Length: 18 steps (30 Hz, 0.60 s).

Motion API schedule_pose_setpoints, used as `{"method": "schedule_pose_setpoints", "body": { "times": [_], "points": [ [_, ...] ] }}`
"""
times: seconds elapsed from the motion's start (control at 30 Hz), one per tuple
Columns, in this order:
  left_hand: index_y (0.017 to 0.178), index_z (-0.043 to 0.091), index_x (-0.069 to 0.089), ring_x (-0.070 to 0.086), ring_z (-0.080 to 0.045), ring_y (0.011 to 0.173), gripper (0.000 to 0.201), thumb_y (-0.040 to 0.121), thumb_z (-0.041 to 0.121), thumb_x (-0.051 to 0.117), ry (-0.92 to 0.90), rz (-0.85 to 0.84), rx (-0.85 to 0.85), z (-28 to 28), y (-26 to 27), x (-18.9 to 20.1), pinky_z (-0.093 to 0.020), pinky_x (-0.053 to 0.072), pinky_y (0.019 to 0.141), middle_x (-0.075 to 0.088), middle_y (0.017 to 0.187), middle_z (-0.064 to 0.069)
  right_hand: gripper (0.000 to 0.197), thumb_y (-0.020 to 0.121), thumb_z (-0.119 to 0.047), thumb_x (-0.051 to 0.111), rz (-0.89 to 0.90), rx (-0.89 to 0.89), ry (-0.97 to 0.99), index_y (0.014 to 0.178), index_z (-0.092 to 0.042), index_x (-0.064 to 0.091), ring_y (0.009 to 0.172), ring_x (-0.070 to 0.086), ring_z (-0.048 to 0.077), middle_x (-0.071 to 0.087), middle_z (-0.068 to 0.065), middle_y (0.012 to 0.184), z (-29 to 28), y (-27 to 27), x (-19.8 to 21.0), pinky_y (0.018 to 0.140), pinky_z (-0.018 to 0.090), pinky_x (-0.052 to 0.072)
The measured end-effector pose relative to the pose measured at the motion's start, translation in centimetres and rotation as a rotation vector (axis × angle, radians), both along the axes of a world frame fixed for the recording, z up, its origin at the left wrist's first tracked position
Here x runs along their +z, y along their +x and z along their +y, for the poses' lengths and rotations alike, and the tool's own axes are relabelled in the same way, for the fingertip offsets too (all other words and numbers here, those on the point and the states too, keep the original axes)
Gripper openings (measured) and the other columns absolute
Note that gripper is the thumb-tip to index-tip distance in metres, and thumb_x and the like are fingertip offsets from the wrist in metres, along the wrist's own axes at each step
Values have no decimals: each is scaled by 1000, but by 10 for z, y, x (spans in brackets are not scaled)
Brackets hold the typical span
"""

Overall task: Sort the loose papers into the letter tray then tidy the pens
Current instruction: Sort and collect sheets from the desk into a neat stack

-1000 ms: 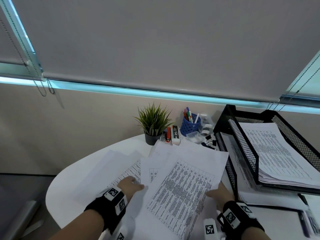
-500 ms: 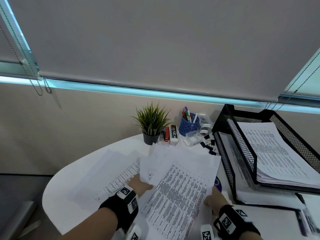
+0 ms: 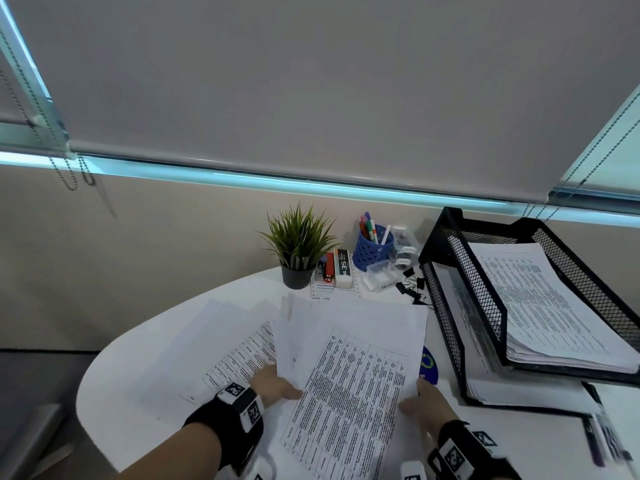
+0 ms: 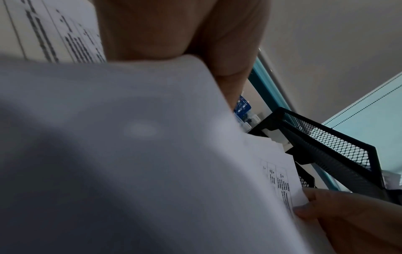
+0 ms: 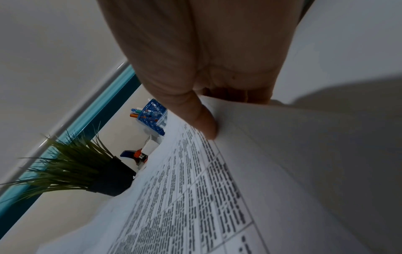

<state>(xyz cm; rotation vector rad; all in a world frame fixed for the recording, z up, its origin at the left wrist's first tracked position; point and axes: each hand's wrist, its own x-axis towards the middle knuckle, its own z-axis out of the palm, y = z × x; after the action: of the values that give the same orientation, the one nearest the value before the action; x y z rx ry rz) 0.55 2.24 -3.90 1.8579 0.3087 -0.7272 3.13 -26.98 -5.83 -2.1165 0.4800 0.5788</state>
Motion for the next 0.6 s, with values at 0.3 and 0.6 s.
{"method": "schedule_pose_setpoints", "body": {
  "times": [0.3, 0.6],
  "points": [
    [125, 21, 50, 48, -25, 127, 93, 44, 47, 87, -213, -116, 116, 13, -16, 0, -44, 34, 109, 58, 129, -3, 66, 58, -15, 83, -112, -150, 635, 120, -14, 60, 109, 63, 29, 69, 5, 115, -14, -11, 6, 97, 47, 46],
    [117, 23, 57, 59, -15, 106, 38, 82, 17, 68, 41, -262, 50, 8, -20, -1, -27, 45, 94, 63, 119, 2, 56, 60, 4, 78, 35, -222, 705, 113, 0, 60, 99, 65, 40, 70, 22, 106, -9, -24, 7, 87, 51, 50]
  ]
}}
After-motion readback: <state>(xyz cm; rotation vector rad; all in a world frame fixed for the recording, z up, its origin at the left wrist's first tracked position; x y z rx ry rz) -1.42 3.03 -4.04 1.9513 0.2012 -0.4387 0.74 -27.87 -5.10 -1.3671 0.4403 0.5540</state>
